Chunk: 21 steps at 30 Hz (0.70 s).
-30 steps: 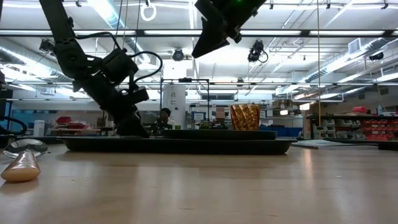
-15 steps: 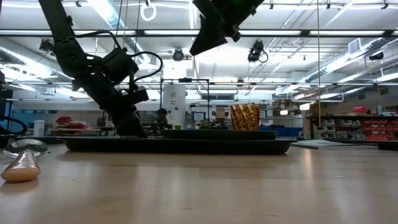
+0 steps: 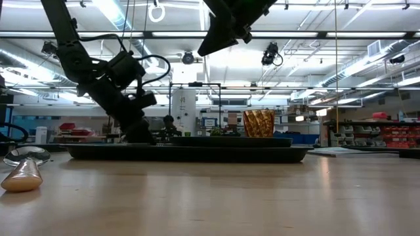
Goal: Pick and place plate/cup/fork/spoon on tray
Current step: Adjust the orange fork
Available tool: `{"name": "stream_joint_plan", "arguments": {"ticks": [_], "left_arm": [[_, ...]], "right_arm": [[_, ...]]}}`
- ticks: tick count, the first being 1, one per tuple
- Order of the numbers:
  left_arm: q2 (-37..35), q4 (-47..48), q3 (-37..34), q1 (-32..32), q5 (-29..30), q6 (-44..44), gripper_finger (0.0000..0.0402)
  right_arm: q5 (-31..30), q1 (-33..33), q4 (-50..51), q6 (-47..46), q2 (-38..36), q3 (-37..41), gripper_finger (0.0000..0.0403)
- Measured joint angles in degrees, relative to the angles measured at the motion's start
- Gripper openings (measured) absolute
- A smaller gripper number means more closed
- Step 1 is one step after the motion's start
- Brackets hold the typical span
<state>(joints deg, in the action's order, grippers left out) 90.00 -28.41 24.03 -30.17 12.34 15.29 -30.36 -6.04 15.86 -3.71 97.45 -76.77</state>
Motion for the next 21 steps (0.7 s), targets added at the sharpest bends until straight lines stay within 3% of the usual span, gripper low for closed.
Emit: {"name": "stream_joint_plan", "arguments": {"ticks": [11,16,21], "left_arm": [[2.2,-1.7,2.2,-0.8,-0.4,-1.2,0.0068],[0.8,6.7,4.7,-0.7,4.3,-0.1,0.0068],[-0.2,13.2,6.3,-0.7,4.4,0.5,0.0068]], "right_arm": [[0.1,0.0,-1.0,0.9,0.0,0.0,0.0025],[0.1,-0.4,-0.9,0.9,0.0,0.0,0.0025],[0.1,-0.4,-0.9,0.9,0.0,0.0,0.0025]]}}
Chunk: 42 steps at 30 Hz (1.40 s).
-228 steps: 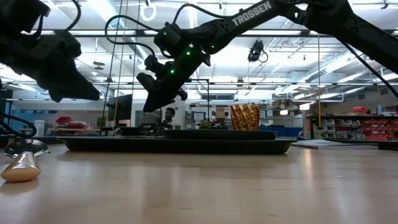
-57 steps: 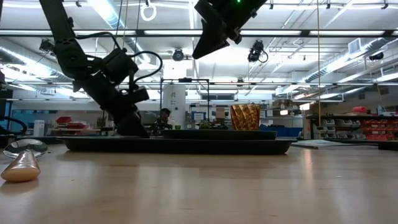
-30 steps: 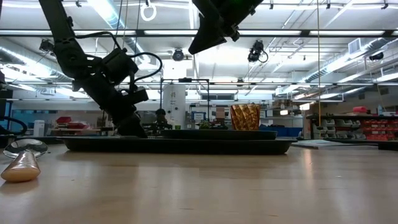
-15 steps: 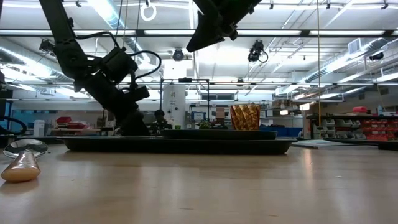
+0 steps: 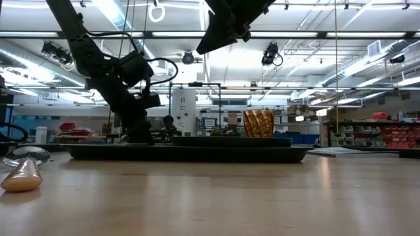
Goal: Pick and place plate/cup/fork/spoon on tray
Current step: Adjust the orange fork
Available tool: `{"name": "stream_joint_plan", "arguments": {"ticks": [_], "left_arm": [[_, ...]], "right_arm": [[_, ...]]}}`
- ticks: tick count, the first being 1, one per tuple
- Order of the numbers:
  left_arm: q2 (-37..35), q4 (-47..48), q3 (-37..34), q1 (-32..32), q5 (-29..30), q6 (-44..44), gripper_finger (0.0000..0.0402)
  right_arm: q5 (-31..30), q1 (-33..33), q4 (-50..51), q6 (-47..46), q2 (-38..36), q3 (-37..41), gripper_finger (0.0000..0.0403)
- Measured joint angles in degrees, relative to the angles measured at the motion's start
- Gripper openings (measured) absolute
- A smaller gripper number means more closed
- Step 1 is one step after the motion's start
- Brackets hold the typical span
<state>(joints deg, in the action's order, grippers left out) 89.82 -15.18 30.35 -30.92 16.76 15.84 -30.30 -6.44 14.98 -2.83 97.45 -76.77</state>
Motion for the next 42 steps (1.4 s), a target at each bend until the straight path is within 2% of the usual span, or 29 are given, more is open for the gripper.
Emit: {"name": "stream_joint_plan", "arguments": {"ticks": [7,28,31,36,38,42], "left_arm": [[0.2,1.6,0.2,0.3,-6.0,-1.6,0.0068],[0.1,-0.9,0.5,0.8,-7.7,-1.2,0.0068],[-0.8,0.7,0.8,2.0,-10.3,0.4,0.0068],[-1.3,1.4,0.9,5.7,-10.8,1.2,0.0058],[-1.3,2.3,0.9,7.1,-8.8,-0.2,0.0054],[-1.3,5.0,0.8,9.8,2.9,0.6,0.005]], "right_arm": [[0.0,-0.2,-0.2,-0.1,0.0,0.0,0.0025],[0.0,-1.1,-1.1,-0.4,0.0,0.0,0.0025],[0.0,-1.1,-1.1,-0.4,0.0,0.0,0.0025],[0.0,-1.1,-1.1,-0.4,0.0,0.0,0.0025],[0.0,-1.1,-1.1,-0.4,0.0,0.0,0.0025],[0.0,-1.2,-1.1,-1.1,0.0,0.0,0.0025]]}}
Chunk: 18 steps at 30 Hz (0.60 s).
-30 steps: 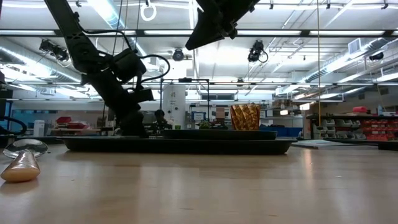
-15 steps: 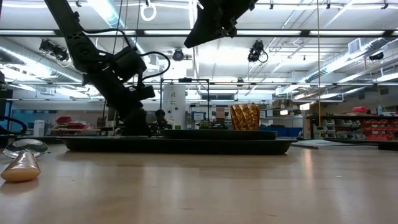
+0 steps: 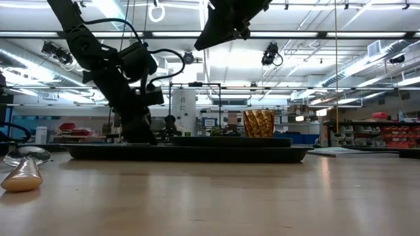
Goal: Pick and place plate/cup/fork/spoon on tray
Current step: Adjust the orange fork
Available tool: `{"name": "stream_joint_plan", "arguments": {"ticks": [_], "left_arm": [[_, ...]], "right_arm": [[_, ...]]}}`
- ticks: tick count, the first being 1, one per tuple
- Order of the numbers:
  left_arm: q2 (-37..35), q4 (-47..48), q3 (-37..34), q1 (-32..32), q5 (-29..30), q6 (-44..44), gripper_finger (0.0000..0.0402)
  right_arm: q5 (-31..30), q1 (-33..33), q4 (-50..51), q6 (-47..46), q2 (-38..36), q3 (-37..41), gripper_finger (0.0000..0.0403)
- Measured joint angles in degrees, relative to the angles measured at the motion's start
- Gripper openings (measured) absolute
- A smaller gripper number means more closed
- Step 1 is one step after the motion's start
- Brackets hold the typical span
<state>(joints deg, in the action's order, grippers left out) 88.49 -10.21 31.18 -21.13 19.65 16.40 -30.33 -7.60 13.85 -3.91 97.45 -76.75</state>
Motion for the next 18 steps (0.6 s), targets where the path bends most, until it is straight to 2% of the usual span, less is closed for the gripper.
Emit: {"name": "stream_joint_plan", "arguments": {"ticks": [3,6,12,18], "left_arm": [[0.0,0.1,0.0,0.8,6.9,2.3,0.005],[0.0,0.1,0.0,-0.1,8.4,3.3,0.005],[0.8,-0.8,0.0,-4.8,1.8,1.7,0.005],[3.7,-5.4,0.0,-5.9,-2.0,0.8,0.005]], "right_arm": [[0.0,0.0,0.0,0.0,0.0,0.0,0.0025],[0.0,0.0,-0.1,-0.4,0.0,0.0,0.0025],[0.0,-0.3,-0.6,-0.2,0.0,0.0,0.0025],[0.0,-0.3,-1.4,0.6,0.0,0.0,0.0025]]}}
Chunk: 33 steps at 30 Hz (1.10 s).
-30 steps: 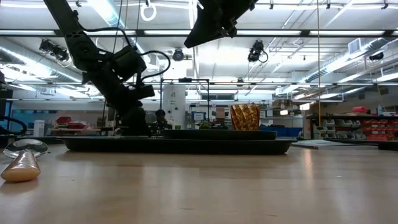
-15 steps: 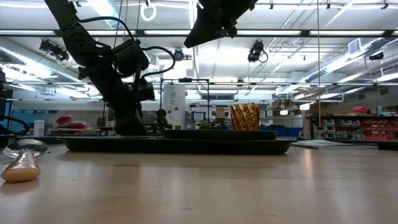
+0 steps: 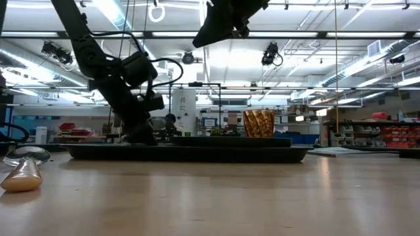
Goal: Pick and place plate/cup/fork/spoon on tray
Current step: Adjust the orange fork, then put the light brown spoon on the black tray on the left side of the orange fork
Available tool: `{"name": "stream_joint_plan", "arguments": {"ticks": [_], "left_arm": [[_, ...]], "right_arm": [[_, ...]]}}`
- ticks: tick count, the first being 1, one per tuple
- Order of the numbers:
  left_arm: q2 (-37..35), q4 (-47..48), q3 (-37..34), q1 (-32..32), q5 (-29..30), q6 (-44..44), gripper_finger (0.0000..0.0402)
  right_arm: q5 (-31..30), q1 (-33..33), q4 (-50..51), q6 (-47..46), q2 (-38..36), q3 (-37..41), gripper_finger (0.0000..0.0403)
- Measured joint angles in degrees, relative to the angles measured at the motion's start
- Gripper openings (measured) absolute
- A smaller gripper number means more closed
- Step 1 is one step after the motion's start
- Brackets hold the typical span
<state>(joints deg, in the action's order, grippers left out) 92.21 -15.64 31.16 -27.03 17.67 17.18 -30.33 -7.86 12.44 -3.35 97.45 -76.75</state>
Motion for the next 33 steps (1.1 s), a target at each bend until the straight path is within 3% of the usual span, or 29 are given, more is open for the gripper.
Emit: {"name": "stream_joint_plan", "arguments": {"ticks": [14,20,24,28,33], "left_arm": [[1.3,-0.6,0.0,0.8,1.4,0.0,0.005],[-5.7,6.5,-0.1,2.6,3.1,-2.8,0.005],[-12.5,7.5,-0.1,5.4,2.9,-4.5,0.005],[-18.3,7.3,-0.1,7.9,-2.3,-4.3,0.005],[-23.8,8.4,-0.1,10.7,-12.9,-7.7,0.005]], "right_arm": [[0.0,0.0,0.2,-0.1,0.0,0.0,0.0025],[-0.5,0.0,1.4,-0.5,0.0,0.0,0.0025],[-4.0,0.0,1.7,3.8,0.0,0.0,0.0025],[-8.9,1.6,0.7,12.1,0.0,0.0,0.0025],[-11.2,5.3,-3.1,25.4,0.0,0.0,0.0024]]}}
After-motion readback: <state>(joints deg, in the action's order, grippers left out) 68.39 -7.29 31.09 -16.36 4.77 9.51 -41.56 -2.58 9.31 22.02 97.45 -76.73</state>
